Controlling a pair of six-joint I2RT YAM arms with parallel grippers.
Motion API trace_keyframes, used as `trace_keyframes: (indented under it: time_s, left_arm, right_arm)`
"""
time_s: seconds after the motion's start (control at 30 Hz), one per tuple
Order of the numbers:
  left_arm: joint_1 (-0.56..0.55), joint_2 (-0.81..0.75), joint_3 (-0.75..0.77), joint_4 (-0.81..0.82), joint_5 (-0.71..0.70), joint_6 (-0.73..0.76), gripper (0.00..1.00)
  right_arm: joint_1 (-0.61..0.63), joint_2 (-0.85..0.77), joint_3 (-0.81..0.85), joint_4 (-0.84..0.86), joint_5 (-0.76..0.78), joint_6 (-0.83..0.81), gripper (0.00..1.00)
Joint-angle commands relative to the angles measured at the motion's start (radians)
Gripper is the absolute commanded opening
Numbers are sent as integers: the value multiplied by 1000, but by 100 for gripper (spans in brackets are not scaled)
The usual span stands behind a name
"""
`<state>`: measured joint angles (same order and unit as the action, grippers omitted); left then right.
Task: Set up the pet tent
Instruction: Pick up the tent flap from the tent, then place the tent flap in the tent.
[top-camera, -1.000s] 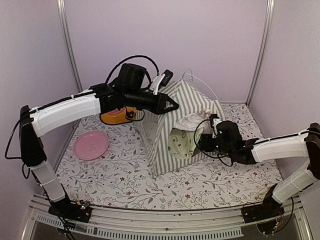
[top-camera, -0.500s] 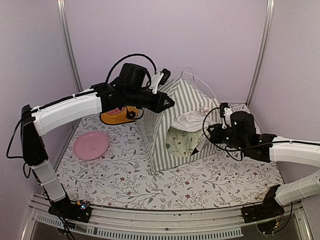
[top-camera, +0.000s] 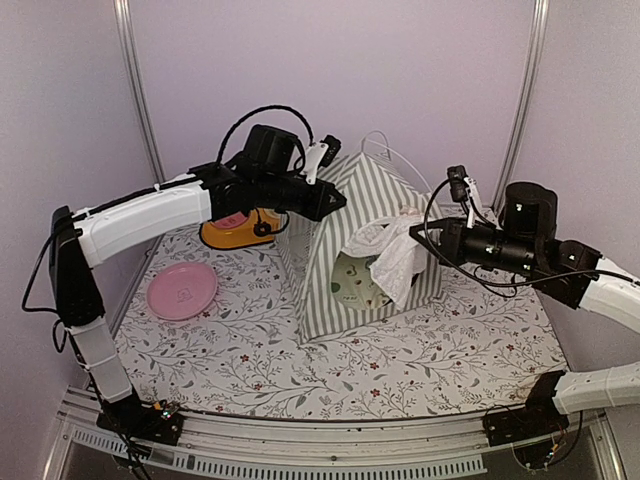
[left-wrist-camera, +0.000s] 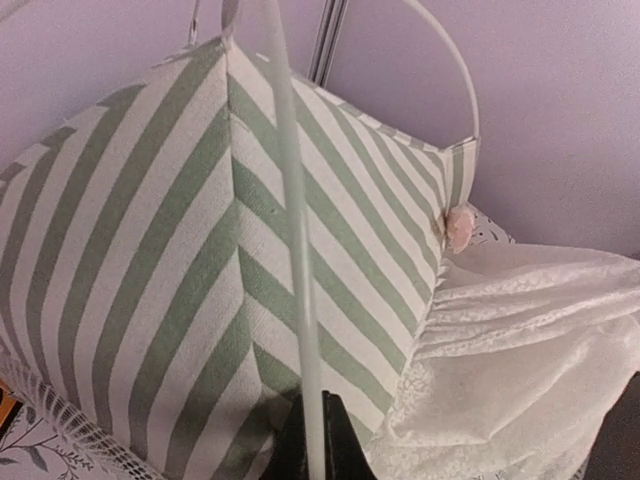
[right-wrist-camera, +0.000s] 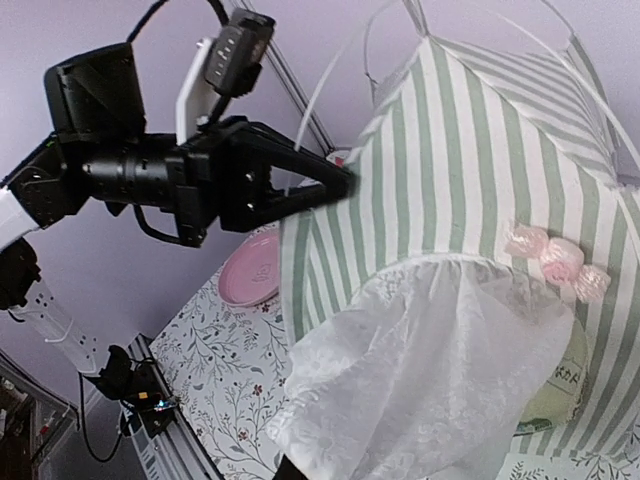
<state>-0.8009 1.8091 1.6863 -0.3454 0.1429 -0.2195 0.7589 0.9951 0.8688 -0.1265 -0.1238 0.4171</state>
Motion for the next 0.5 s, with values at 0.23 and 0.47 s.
trace_keyframes:
  time_s: [0.23,0.47]
  left_arm:
    - [22,46,25,-105,49,58,0]
    - [23,57,41,-112,63,60,0]
  right_arm:
    - [2,205,107,-95,-118,-63,0]
    - [2,247,39,-84,-9,-30,51]
